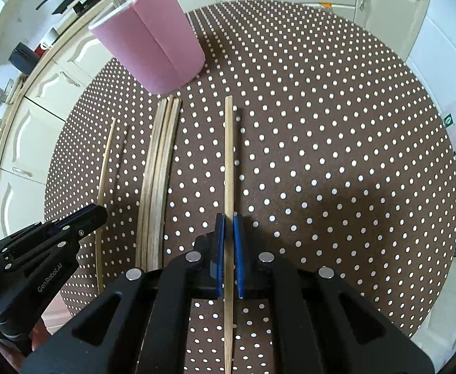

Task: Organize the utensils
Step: 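Lift the left tool's chopstick up over the pink cup while the right tool carries its own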

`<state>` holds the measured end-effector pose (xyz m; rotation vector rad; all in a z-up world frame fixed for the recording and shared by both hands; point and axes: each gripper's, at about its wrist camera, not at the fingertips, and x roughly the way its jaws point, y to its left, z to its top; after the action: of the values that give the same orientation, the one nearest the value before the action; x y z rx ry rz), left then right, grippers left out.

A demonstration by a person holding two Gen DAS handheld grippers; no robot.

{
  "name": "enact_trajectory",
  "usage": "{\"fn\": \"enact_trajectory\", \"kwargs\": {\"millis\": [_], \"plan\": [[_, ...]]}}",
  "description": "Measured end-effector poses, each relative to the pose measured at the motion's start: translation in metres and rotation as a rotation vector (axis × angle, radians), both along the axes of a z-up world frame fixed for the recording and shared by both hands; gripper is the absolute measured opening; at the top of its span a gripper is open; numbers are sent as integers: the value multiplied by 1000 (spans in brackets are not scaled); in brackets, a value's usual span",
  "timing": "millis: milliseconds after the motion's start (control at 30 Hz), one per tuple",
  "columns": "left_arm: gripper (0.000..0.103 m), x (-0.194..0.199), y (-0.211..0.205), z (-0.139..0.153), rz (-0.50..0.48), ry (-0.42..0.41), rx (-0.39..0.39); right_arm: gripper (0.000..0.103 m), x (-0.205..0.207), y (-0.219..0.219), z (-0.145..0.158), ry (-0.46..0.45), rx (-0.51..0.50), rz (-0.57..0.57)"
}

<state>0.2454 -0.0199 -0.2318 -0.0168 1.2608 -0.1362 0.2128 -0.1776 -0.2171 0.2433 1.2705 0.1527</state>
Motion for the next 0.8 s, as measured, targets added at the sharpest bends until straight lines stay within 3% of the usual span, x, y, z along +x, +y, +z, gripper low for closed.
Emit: {"fn": "enact_trajectory", "kwargs": {"millis": [300, 800], "plan": [[6, -3, 25, 46, 44, -98, -38, 5, -4, 0, 32, -94, 40, 2], [6, -11, 27, 114, 99, -273, -80, 5, 1, -13, 98, -312, 83, -38]]}}
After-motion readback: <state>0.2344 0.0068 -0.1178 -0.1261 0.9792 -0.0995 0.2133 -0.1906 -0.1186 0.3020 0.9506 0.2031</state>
